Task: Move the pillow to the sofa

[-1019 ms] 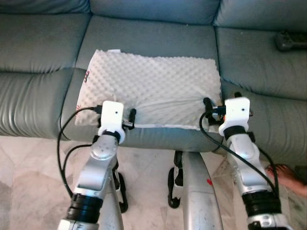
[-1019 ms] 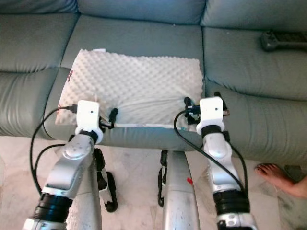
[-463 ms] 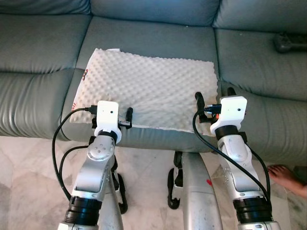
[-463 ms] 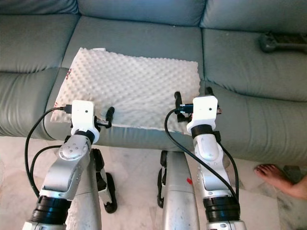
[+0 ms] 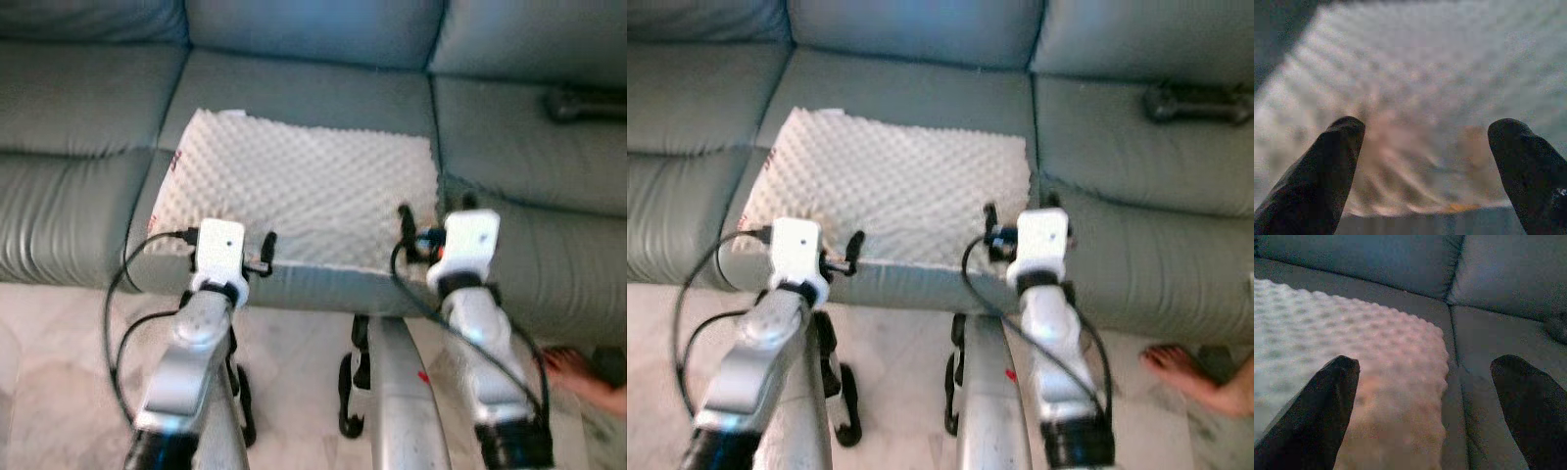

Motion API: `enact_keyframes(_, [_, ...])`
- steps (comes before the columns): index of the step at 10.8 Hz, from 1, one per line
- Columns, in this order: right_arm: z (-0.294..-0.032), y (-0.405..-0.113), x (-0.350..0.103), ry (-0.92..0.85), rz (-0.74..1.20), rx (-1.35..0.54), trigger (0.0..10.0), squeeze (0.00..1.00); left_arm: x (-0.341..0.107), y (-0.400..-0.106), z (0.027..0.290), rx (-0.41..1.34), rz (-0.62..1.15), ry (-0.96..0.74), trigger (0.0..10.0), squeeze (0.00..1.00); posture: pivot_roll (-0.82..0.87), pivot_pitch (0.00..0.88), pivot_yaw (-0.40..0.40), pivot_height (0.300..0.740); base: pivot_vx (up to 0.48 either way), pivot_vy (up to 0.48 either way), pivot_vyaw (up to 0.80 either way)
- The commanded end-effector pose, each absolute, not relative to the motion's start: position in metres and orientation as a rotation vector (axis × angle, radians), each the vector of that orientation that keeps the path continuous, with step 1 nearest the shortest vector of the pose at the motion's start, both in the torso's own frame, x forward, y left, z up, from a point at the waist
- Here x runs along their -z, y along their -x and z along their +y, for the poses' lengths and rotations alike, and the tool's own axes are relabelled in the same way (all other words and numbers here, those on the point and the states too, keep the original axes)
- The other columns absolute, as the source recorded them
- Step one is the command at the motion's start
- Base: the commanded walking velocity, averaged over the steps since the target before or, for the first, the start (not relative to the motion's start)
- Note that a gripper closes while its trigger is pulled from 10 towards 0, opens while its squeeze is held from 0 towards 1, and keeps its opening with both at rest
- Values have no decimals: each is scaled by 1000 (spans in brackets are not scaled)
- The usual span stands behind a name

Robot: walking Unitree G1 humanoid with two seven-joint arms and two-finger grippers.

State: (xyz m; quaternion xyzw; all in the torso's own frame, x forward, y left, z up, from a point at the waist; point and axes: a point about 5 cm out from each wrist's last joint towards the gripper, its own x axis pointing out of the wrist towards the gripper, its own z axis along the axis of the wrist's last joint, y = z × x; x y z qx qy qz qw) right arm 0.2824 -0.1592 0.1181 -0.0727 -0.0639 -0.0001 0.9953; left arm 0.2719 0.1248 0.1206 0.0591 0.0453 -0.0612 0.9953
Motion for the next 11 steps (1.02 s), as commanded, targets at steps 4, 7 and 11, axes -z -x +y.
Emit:
enact_keyframes(4, [-159, -277, -105, 137, -84, -1, 10000, 0, -139, -275, 143, 0, -125, -127, 10000, 220, -24, 90, -40, 579, 0, 0, 0])
enact_keyframes(7, [-163, -275, -104, 128, -98, -21, 10000, 0, -117, -280, 152, -52, -75, -135, 10000, 0, -31, 51, -36, 584, 0, 0, 0])
enact_keyframes(11, [-158, -289, -113, 97, -127, -47, 10000, 0, -132, -299, 145, -100, -80, 56, 10000, 0, -28, 39, -38, 659, 0, 0, 0])
